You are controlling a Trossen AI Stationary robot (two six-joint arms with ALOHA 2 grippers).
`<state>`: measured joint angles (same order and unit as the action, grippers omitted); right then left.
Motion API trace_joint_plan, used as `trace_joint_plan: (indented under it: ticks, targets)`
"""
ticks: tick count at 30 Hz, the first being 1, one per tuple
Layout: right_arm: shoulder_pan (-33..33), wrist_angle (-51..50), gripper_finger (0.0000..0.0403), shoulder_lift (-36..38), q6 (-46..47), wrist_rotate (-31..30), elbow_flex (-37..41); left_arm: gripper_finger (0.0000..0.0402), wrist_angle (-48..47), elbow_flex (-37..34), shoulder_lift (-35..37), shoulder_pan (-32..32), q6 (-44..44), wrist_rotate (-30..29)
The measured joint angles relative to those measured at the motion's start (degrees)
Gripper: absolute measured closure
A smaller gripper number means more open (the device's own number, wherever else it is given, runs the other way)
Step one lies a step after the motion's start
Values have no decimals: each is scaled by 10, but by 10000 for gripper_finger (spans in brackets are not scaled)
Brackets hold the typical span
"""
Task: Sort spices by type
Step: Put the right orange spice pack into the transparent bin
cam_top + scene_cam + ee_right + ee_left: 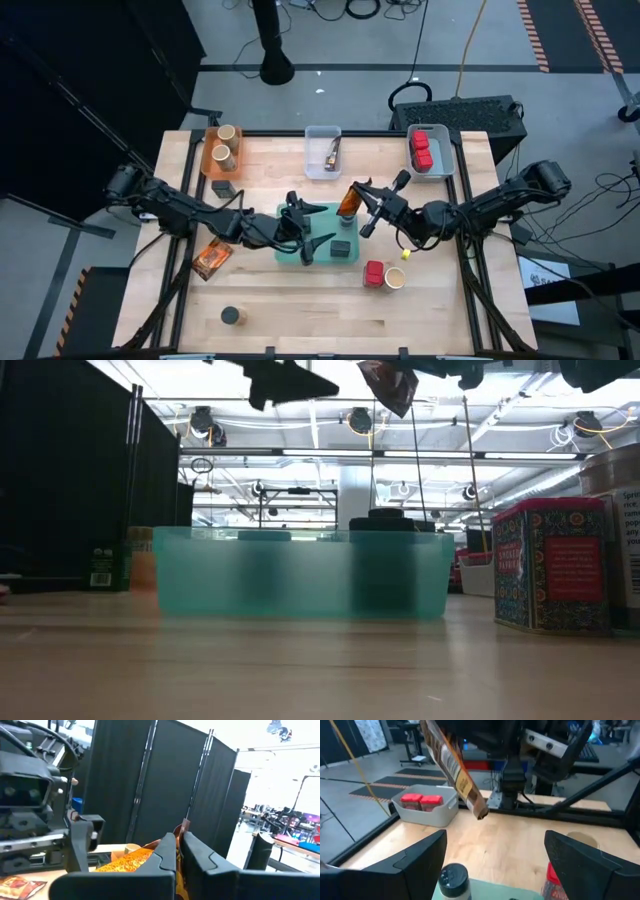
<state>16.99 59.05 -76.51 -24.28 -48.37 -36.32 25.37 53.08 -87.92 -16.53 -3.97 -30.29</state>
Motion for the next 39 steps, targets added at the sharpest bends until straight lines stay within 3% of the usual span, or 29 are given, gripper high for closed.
trace_joint_plan:
  ticks: [11,22,39]
  targets:
    - [0,1,402,0,-9,6,0,69,133,0,-47,40,-2,41]
    - [0,-2,402,0,-9,7,0,75,168,0,-62,68,-31,62]
    - [0,-2,402,0,-6,7,0,263,182,0,-63,76,-16,91]
